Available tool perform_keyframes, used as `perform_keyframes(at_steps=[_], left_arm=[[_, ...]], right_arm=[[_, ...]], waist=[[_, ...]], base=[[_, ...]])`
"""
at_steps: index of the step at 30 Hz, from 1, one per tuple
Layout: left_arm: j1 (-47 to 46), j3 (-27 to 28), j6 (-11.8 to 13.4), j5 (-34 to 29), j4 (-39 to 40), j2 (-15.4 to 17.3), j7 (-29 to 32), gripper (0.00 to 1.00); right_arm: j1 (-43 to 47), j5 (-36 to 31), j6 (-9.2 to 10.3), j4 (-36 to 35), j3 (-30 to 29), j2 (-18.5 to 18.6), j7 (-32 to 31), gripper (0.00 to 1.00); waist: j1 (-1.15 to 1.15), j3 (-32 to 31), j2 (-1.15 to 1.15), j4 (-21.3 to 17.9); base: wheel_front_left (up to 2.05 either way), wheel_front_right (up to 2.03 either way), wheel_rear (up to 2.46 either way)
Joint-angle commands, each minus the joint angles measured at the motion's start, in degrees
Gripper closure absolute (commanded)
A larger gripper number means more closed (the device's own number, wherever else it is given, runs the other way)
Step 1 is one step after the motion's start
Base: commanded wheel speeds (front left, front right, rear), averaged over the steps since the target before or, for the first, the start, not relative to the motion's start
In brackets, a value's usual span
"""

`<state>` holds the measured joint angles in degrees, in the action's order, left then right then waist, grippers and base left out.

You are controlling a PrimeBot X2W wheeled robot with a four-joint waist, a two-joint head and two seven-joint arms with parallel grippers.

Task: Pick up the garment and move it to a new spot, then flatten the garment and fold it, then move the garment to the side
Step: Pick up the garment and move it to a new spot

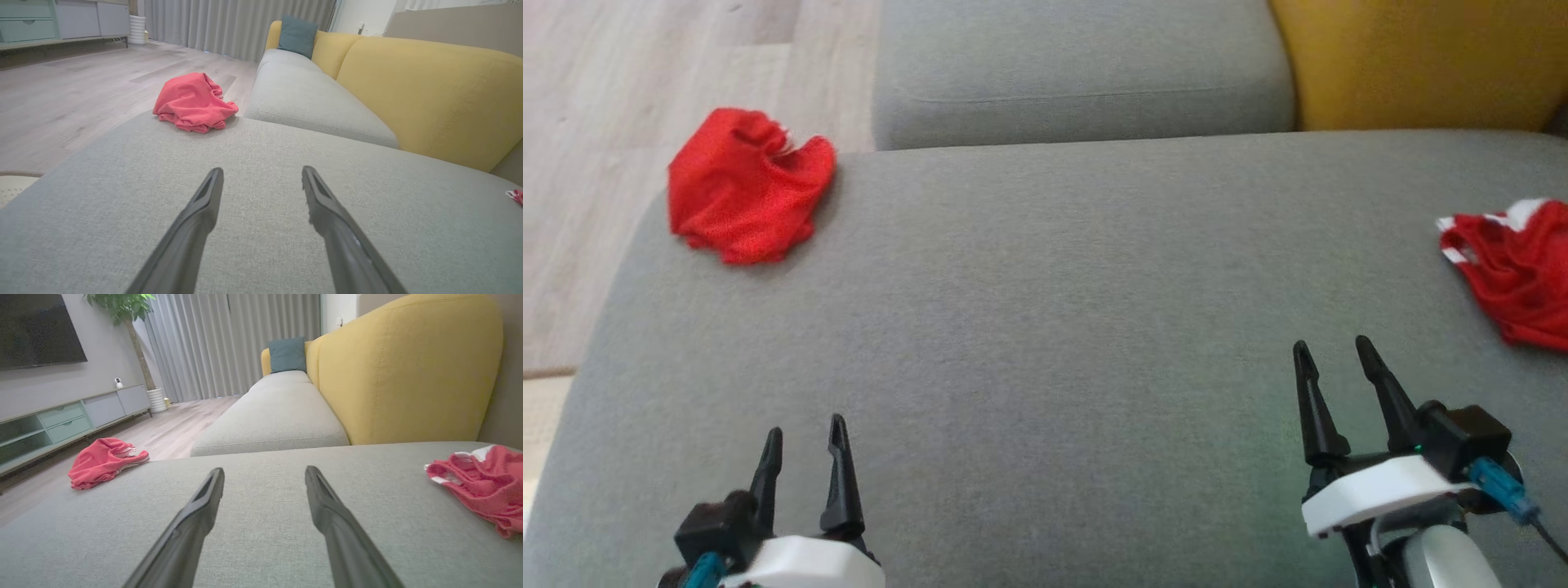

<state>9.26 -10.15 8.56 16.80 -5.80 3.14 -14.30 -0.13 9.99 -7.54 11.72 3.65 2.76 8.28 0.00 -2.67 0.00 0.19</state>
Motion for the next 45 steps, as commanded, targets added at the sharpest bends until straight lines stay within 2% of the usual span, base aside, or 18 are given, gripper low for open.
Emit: perform_keyframes(at_steps=[1, 3, 4, 15, 20, 30, 36, 40, 45], left_arm=[[-2.6, 1.9, -0.1, 0.0, 1.8, -0.3, -0.7, 0.00], [-2.7, 1.8, -0.2, -0.3, 2.0, -0.3, -0.7, 0.00], [-2.7, 1.8, -0.2, -0.3, 2.0, -0.3, -0.7, 0.00], [-1.9, 3.6, -0.8, -2.0, 2.9, -0.2, -0.7, 0.00], [-1.5, 4.7, -1.1, -2.4, 3.1, 0.1, -0.7, 0.00], [-0.4, 6.7, -0.6, -2.1, 5.0, -0.1, -0.7, 0.00], [-1.0, 6.4, -1.0, -2.3, 4.3, -0.1, -0.7, 0.00], [-2.9, 7.8, -1.7, -2.8, 4.5, 1.5, -0.7, 0.00], [-9.8, 10.0, -2.5, -3.9, 6.0, 5.1, -0.6, 0.00]], right_arm=[[-0.7, -0.4, 0.05, -2.4, 1.4, 0.1, 0.0, 0.00], [-0.4, -0.3, 0.05, -2.6, 1.4, 0.1, 0.1, 0.00], [-0.4, -0.3, 0.05, -2.6, 1.4, 0.1, 0.1, 0.00], [0.7, 1.6, 0.05, -2.6, 2.9, 0.1, 0.7, 0.00], [0.6, 2.4, 0.05, -2.0, 3.8, 0.1, 1.2, 0.00], [-2.2, 2.2, 0.05, -1.3, 6.8, 0.1, 0.7, 0.00], [-1.7, 2.0, 0.05, -1.3, 5.9, 0.1, 1.2, 0.00], [-1.7, 1.2, 0.05, -2.4, 5.1, 0.1, 0.7, 0.00], [-3.6, -1.0, 0.05, -5.2, 4.0, 0.1, -0.6, 0.00]], waist=[[0.00, -0.2, 0.00, 3.1], [0.00, -0.4, 0.00, 5.7], [0.00, -0.4, 0.00, 5.7], [0.00, -1.7, 0.00, 21.6], [0.00, -2.0, 0.00, 26.7], [0.00, -0.5, 0.00, 28.0], [0.00, -0.8, 0.00, 27.6], [0.00, 1.3, 0.00, 24.9], [0.00, 7.4, 0.00, 20.3]], base=[[0.00, 0.00, 0.00], [0.00, 0.00, 0.00], [0.00, 0.00, 0.00], [0.00, 0.00, 0.00], [0.00, 0.00, 0.00], [0.00, 0.00, 0.00], [0.00, 0.00, 0.00], [0.00, 0.00, 0.00], [0.00, 0.00, 0.00]])
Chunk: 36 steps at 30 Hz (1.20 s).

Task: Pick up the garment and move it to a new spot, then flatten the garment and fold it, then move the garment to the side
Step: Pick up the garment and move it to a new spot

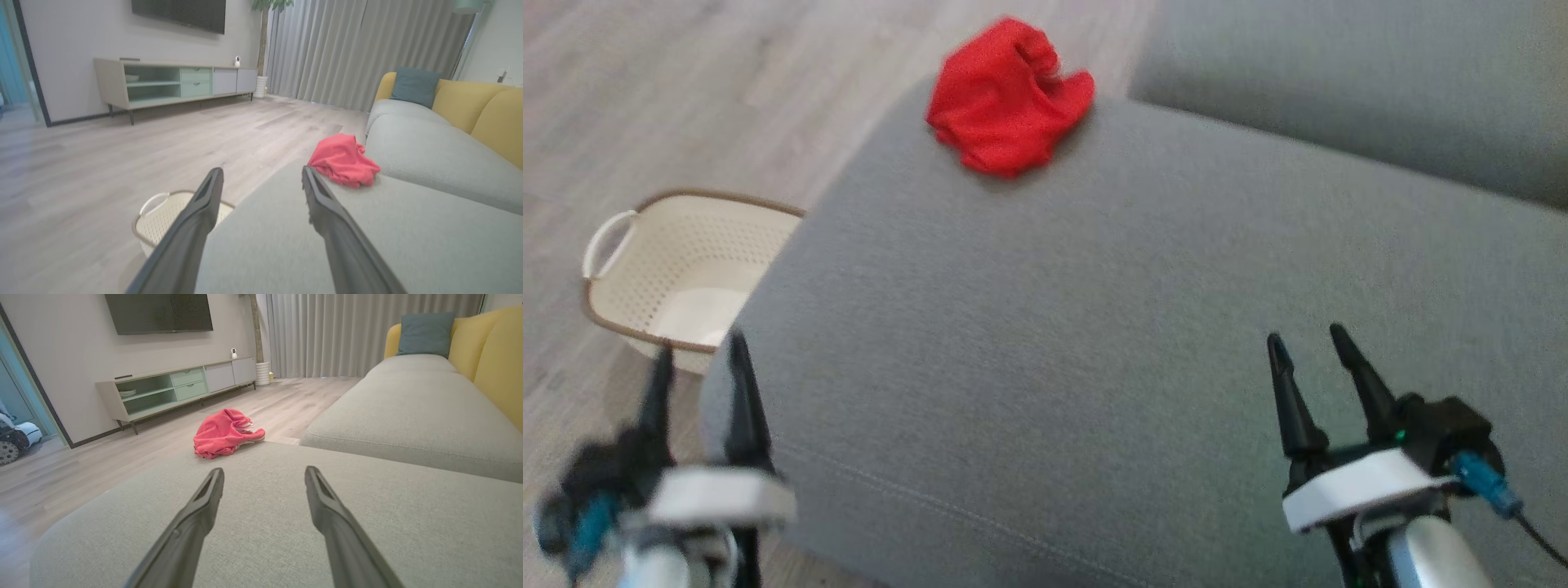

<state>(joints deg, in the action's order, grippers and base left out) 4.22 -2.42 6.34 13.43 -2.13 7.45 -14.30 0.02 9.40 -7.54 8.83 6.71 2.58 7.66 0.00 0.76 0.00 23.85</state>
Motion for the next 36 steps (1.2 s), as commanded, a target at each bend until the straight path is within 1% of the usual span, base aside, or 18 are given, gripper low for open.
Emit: perform_keyframes(at_steps=[1, 2, 3, 6, 9, 10, 12, 15, 18, 22, 29, 32, 35, 36], left_arm=[[-6.9, 2.4, -0.6, -0.8, 2.5, 1.9, -0.2, 0.00], [-9.3, 2.6, -1.0, -1.1, 2.5, 3.0, 0.5, 0.00], [-9.3, 2.6, -1.0, -1.1, 2.5, 3.0, 0.5, 0.00], [-17.7, 2.7, -2.6, -1.6, 1.3, 6.5, 3.2, 0.00], [-27.2, 2.7, -4.7, -1.5, -2.0, 9.6, 6.1, 0.00], [-30.4, 2.6, -5.9, -0.3, -3.6, 9.9, 7.4, 0.00], [-36.9, 3.2, -7.6, 2.9, -7.3, 9.9, 10.5, 0.00], [-45.8, 1.5, -10.2, 3.1, -13.0, 12.5, 15.2, 0.00], [-53.2, 0.3, -11.7, 4.7, -19.7, 13.7, 19.9, 0.00], [-59.5, -1.4, -12.7, 5.3, -27.4, 15.5, 24.5, 0.00], [-64.4, -5.6, -13.6, 6.3, -36.6, 17.9, 32.1, 0.00], [-65.3, -6.8, -13.7, 6.7, -39.1, 18.9, 34.3, 0.00], [-66.0, -7.0, -13.5, 6.6, -40.9, 19.8, 34.1, 0.00], [-66.1, -7.0, -13.3, 6.5, -41.4, 20.0, 33.8, 0.24]], right_arm=[[-4.3, -1.0, 0.05, -3.0, 0.7, 0.3, -0.3, 0.00], [-4.9, -1.6, 0.05, -3.7, 0.4, 0.3, -0.6, 0.00], [-4.9, -1.6, 0.05, -3.7, 0.4, 0.3, -0.6, 0.00], [-7.1, -3.3, 0.05, -6.0, -0.3, 0.3, -1.4, 0.00], [-9.9, -4.7, 0.05, -8.3, -0.4, 0.3, -2.2, 0.00], [-10.8, -5.0, 0.05, -9.0, -0.4, 0.3, -2.4, 0.00], [-12.6, -5.8, 0.05, -10.2, -0.2, 0.3, -3.0, 0.00], [-15.3, -6.9, 0.05, -12.0, 0.4, 0.3, -3.8, 0.00], [-17.4, -7.5, 0.05, -13.3, 0.8, 0.3, -4.1, 0.00], [-18.9, -7.6, 0.05, -14.3, 1.7, 0.3, -3.9, 0.00], [-18.9, -7.9, 0.05, -15.9, 1.3, 0.3, -3.1, 0.00], [-18.5, -7.6, 0.05, -16.1, 1.3, 0.3, -2.7, 0.00], [-18.5, -7.3, 0.05, -16.0, 1.3, 0.3, -2.4, 0.00], [-18.5, -7.2, 0.05, -15.9, 1.3, 0.3, -2.3, 0.00]], waist=[[0.00, 5.4, 0.00, -4.2], [0.00, 7.0, 0.00, -5.1], [0.00, 7.0, 0.00, -5.1], [0.00, 12.0, 0.00, -7.6], [0.00, 17.2, 0.00, -10.2], [0.00, 18.7, 0.00, -10.9], [0.00, 21.8, 0.00, -12.4], [0.00, 26.3, 0.00, -14.7], [0.00, 30.0, 0.00, -16.7], [0.00, 33.6, 0.00, -19.3], [0.00, 36.9, 0.00, -21.7], [0.00, 37.5, 0.00, -22.3], [0.00, 37.8, 0.00, -22.6], [0.00, 37.8, 0.00, -22.7]], base=[[0.00, 0.00, 0.00], [0.00, 0.00, 0.00], [0.00, 0.00, 0.00], [0.00, 0.00, 0.00], [0.00, 0.00, 0.00], [0.00, 0.00, 0.00], [0.00, 0.00, 0.00], [0.00, 0.00, 0.00], [0.00, 0.00, 0.00], [0.00, 0.00, 0.00], [0.00, 0.00, 0.00], [0.00, 0.00, 0.00], [0.00, 0.00, 0.00], [0.00, 0.00, 0.00]])
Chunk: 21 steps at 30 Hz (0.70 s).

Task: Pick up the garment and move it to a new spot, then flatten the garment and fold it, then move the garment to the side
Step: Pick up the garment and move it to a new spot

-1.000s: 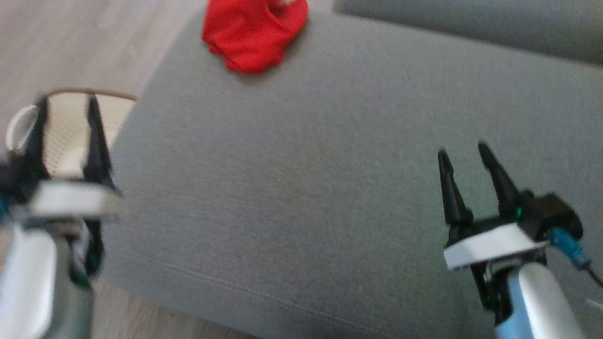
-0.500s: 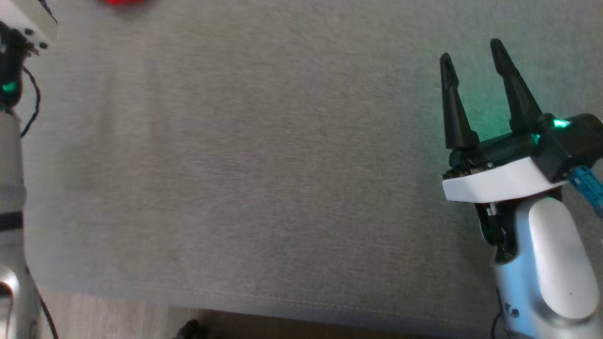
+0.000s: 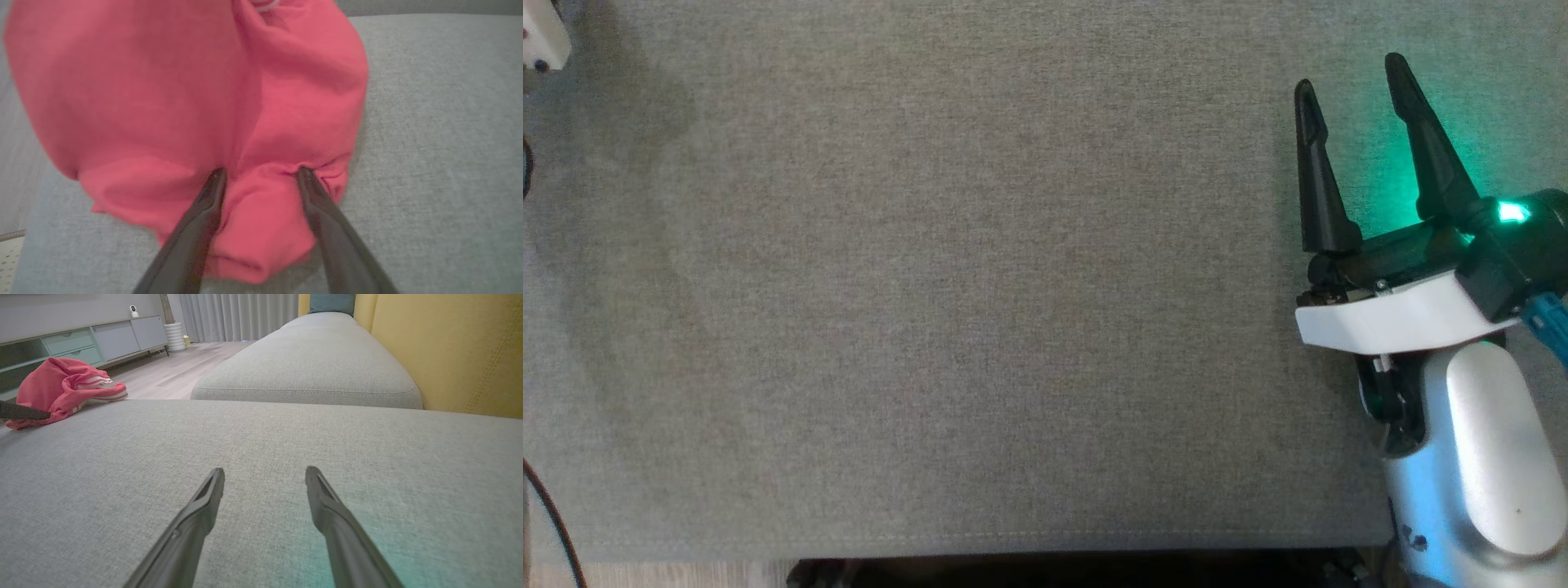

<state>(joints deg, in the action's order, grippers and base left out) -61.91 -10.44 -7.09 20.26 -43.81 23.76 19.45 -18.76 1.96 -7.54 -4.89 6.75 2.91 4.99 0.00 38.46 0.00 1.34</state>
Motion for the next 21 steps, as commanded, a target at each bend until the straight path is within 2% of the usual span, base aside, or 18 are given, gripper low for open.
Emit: perform_keyframes(at_steps=[1, 2, 3, 11, 21], left_arm=[[-0.1, 1.1, 0.4, -0.4, -0.2, 3.9, -0.6, 0.56], [-0.3, 1.1, 0.7, -0.6, -0.6, 4.2, -1.3, 0.83], [-0.4, 1.2, 0.9, -0.7, -0.9, 4.3, -2.1, 1.00], [-1.7, 0.5, 1.6, -1.9, -2.1, 4.9, -8.6, 1.00], [-3.6, -3.5, 0.3, -3.0, -0.2, 4.7, -13.2, 1.00]], right_arm=[[0.2, 0.4, 0.05, -2.2, 1.3, 0.0, 0.5, 0.00], [0.2, 0.5, 0.05, -2.1, 1.3, 0.0, 0.6, 0.00], [0.1, 0.5, 0.05, -1.9, 1.2, 0.0, 0.7, 0.00], [0.2, 1.3, 0.05, 0.3, 1.0, 0.0, 2.2, 0.00], [2.0, 3.3, 0.05, 4.6, 0.7, 0.0, 4.1, 0.00]], waist=[[0.00, 0.0, 0.00, -0.3], [0.00, 0.0, 0.00, -0.3], [0.00, -0.3, 0.00, -0.3], [0.00, -5.1, 0.00, 0.4], [0.00, -15.9, 0.00, 0.4]], base=[[0.00, 0.00, 0.00], [0.00, 0.00, 0.00], [0.00, 0.00, 0.00], [0.00, 0.00, 0.00], [0.00, 0.00, 0.00]])
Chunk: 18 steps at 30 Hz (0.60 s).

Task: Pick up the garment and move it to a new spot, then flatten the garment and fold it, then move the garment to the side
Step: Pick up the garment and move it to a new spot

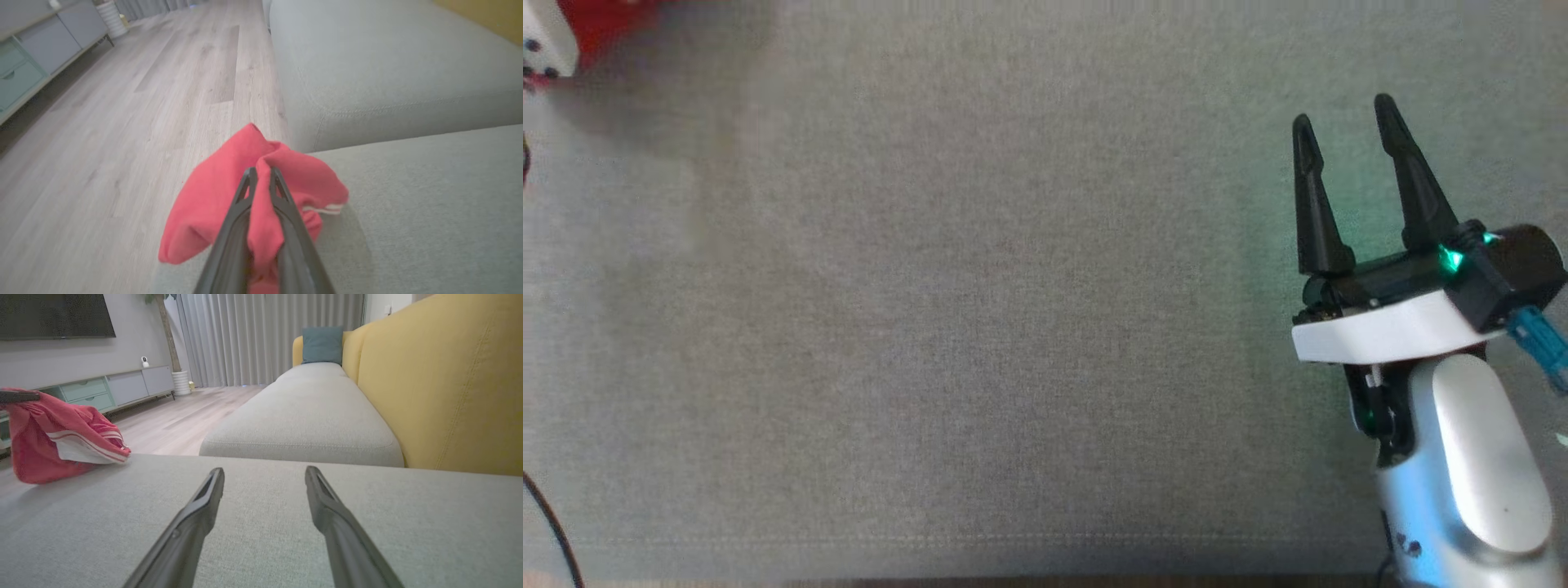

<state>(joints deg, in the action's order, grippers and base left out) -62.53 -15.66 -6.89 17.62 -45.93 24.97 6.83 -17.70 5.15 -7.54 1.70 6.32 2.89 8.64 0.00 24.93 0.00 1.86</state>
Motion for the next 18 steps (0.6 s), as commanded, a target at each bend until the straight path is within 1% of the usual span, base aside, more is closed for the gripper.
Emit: perform_keyframes(at_steps=[1, 7, 10, 14, 18], left_arm=[[-3.0, 1.2, 0.0, -0.2, 2.4, 3.4, -0.7, 1.00], [-2.5, -3.1, -0.5, 1.1, 6.1, 2.0, -0.3, 1.00], [-1.4, -6.8, -0.6, 3.2, 9.6, 0.8, 0.3, 1.00], [0.3, -14.2, -0.6, 7.3, 17.3, -0.2, 1.8, 1.00], [2.4, -19.6, -0.6, 12.8, 25.7, -1.8, 3.9, 1.00]], right_arm=[[1.2, 0.4, 0.05, -1.5, 1.0, 0.0, 0.7, 0.00], [3.2, 2.0, 0.05, 0.9, 0.3, 0.0, 1.8, 0.00], [4.6, 2.7, 0.05, 2.0, -0.4, 0.0, 2.3, 0.00], [6.3, 3.2, 0.05, 2.8, -1.7, 0.0, 2.7, 0.00], [7.7, 3.6, 0.05, 3.1, -2.9, 0.0, 2.8, 0.00]], waist=[[0.00, -3.5, 0.00, -0.2], [0.00, -10.1, 0.00, -1.6], [0.00, -13.3, 0.00, -2.8], [0.00, -16.6, 0.00, -4.5], [0.00, -18.5, 0.00, -6.5]], base=[[0.00, 0.00, 0.00], [0.00, 0.00, 0.00], [0.00, 0.00, 0.00], [0.00, 0.00, 0.00], [0.00, 0.00, 0.00]])
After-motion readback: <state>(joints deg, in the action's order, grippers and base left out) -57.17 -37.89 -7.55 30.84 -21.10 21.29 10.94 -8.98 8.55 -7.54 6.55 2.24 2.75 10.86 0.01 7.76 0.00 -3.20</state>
